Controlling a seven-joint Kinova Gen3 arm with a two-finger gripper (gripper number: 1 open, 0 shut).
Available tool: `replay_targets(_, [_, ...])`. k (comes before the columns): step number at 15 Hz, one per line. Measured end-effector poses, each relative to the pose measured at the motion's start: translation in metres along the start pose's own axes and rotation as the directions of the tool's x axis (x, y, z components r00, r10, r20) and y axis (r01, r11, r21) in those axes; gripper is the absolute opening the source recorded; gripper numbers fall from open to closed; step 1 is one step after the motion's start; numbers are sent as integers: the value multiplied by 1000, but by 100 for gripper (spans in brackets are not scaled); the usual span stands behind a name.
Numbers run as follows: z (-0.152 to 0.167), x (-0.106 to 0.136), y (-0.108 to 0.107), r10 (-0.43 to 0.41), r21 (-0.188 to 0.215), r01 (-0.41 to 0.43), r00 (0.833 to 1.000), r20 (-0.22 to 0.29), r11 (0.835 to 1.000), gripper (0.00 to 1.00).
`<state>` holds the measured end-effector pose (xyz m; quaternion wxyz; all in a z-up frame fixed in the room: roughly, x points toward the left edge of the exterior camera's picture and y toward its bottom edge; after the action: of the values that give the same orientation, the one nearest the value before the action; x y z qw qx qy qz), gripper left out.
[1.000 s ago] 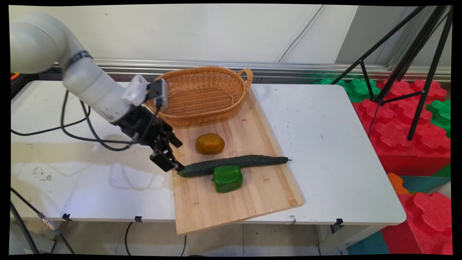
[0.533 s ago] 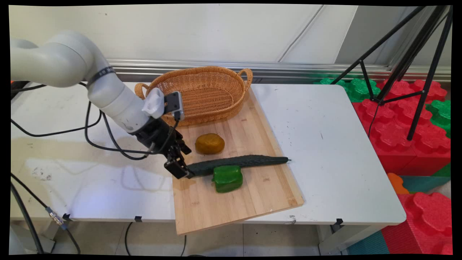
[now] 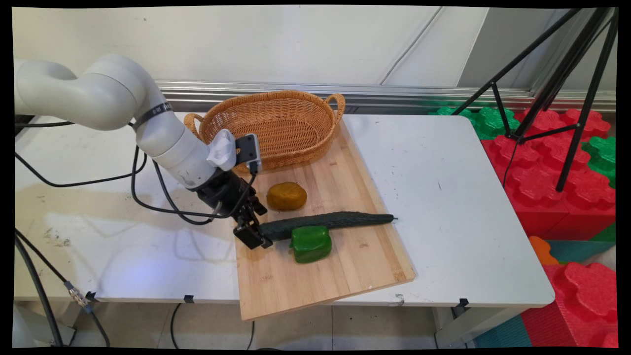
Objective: Pick up the cucumber from the cutting board, then place the picked object in the vegetable basket
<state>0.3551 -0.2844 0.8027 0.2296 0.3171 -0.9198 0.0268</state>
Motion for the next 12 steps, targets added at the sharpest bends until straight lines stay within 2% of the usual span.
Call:
replay_targets(2, [5,2,0,3,5,-3,1000,0,1000,100])
replay_targets(3, [6,3,0,3,6,-3,1000,-2,1000,0])
replay_targets(12, [8,5,0,-16,8,16,1000,-26,1000,0])
